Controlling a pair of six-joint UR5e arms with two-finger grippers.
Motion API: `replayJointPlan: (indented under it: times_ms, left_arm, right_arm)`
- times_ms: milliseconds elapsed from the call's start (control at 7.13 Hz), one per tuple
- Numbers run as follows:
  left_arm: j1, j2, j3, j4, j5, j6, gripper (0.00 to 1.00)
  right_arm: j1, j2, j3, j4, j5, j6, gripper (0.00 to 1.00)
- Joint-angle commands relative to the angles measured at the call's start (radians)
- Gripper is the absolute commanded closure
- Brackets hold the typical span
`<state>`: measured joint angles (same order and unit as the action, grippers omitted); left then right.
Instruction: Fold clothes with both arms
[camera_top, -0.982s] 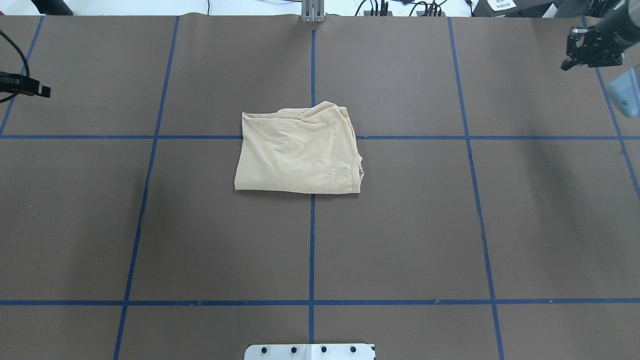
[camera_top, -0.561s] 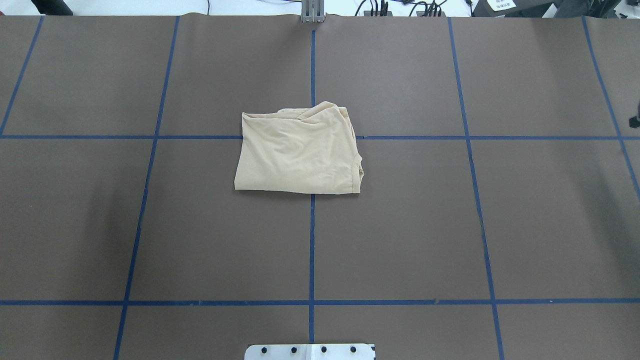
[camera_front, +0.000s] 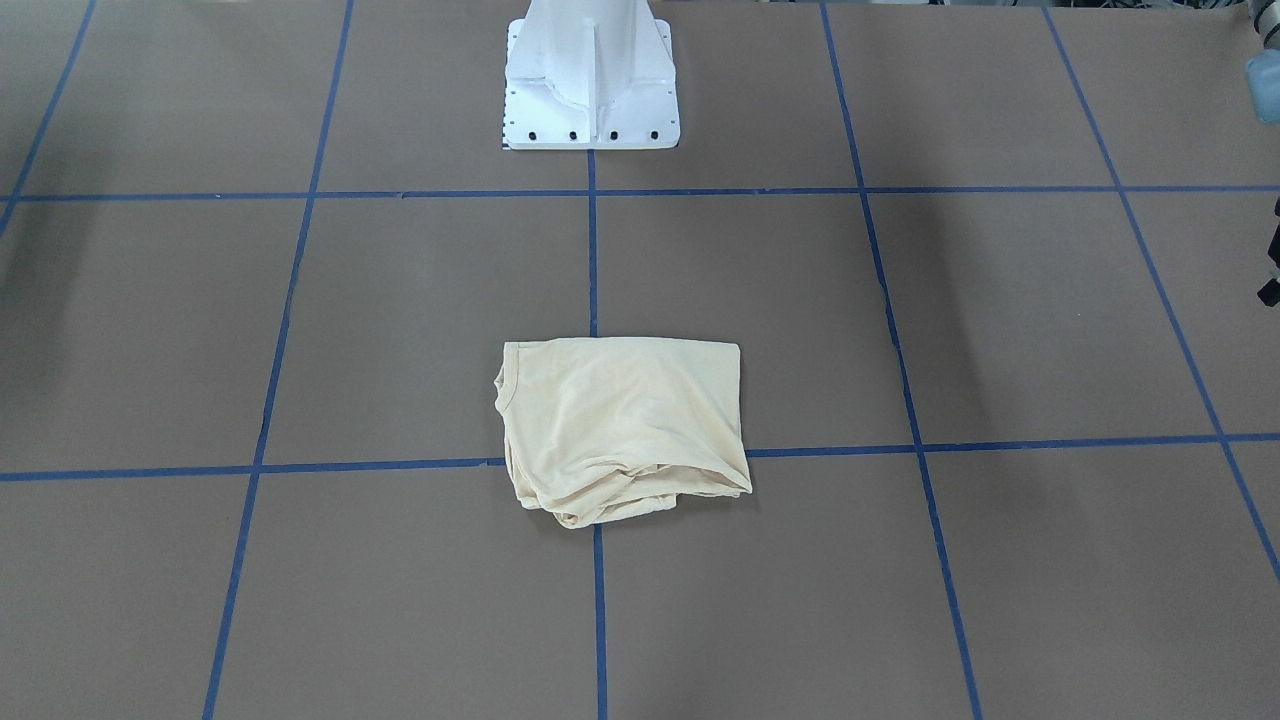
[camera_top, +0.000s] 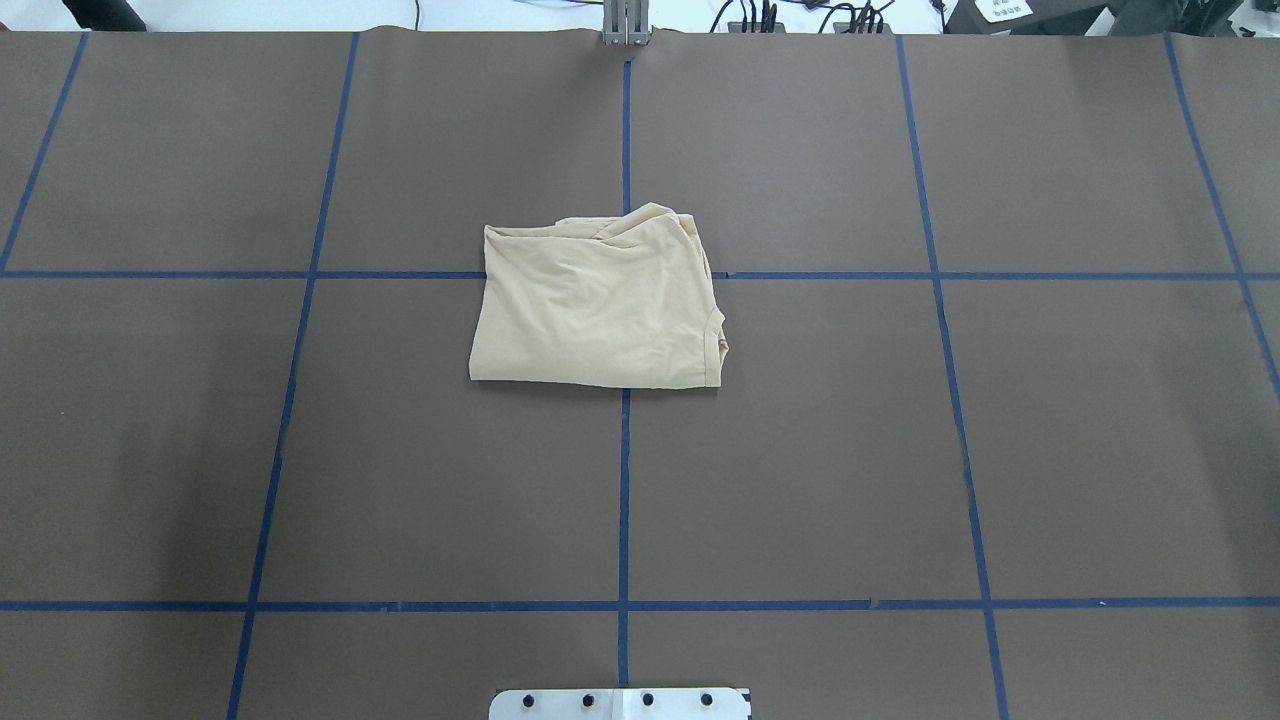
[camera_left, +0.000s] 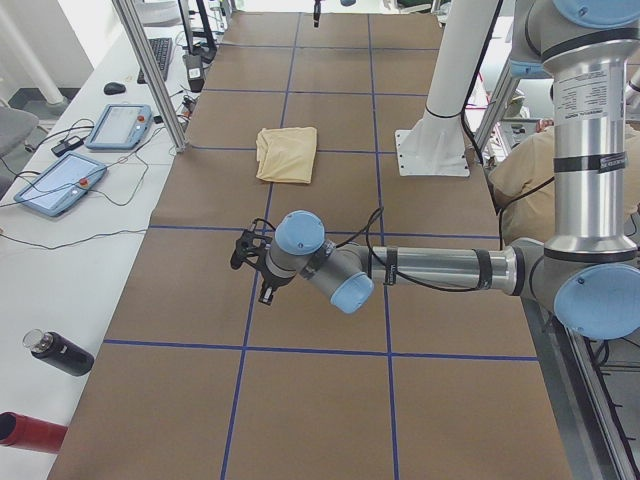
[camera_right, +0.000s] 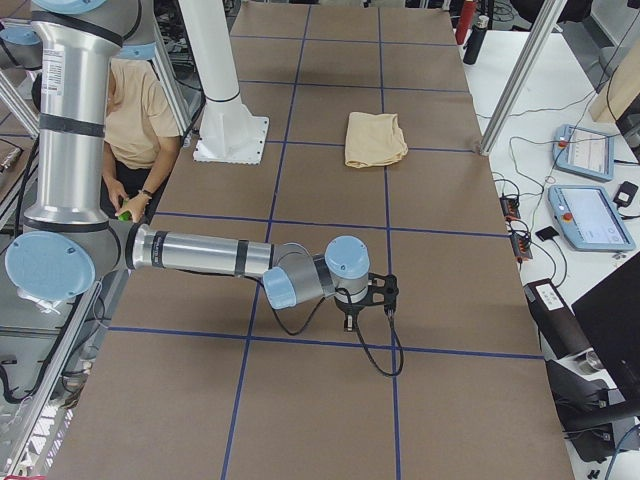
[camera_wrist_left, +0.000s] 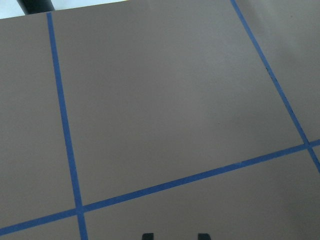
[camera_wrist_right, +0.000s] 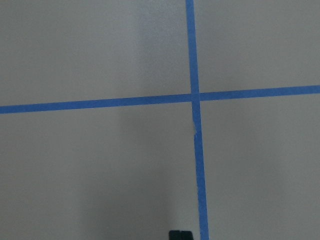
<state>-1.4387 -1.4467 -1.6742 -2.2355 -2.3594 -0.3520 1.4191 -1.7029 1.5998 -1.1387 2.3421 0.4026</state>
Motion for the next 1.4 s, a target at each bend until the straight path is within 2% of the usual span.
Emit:
replayJointPlan:
  times_ms: [0,281,561,702,842,982,1263]
  left_arm:
    - [-0.005,0.011,-0.002,0.013,0.006,0.002,0.0]
    - [0.006,0.009,-0.004,0.071,0.006,0.004,0.0]
    - [0.009,0.003,-0.007,0.17,0.006,0.063,0.0]
    - [-0.018,0.0,-0.037,0.276,0.006,0.203,0.0]
    - [-0.057,0.0,-0.074,0.34,0.017,0.269,0.0]
    - [-0.068,0.005,-0.094,0.347,0.038,0.278,0.0]
    - [-0.071,0.019,-0.139,0.359,0.081,0.349,0.0]
  right_arm:
    - [-0.002,0.002,0.012,-0.003,-0.001,-0.002,0.0]
    - [-0.011,0.003,0.017,-0.044,0.008,-0.007,0.0]
    - [-0.014,0.008,0.092,-0.157,0.011,-0.008,0.0]
    - [0.004,0.009,0.164,-0.294,0.011,-0.077,0.0]
    - [0.039,0.029,0.196,-0.435,0.01,-0.214,0.0]
    - [0.067,0.09,0.2,-0.543,0.008,-0.288,0.0]
    - [0.067,0.114,0.206,-0.566,-0.004,-0.289,0.0]
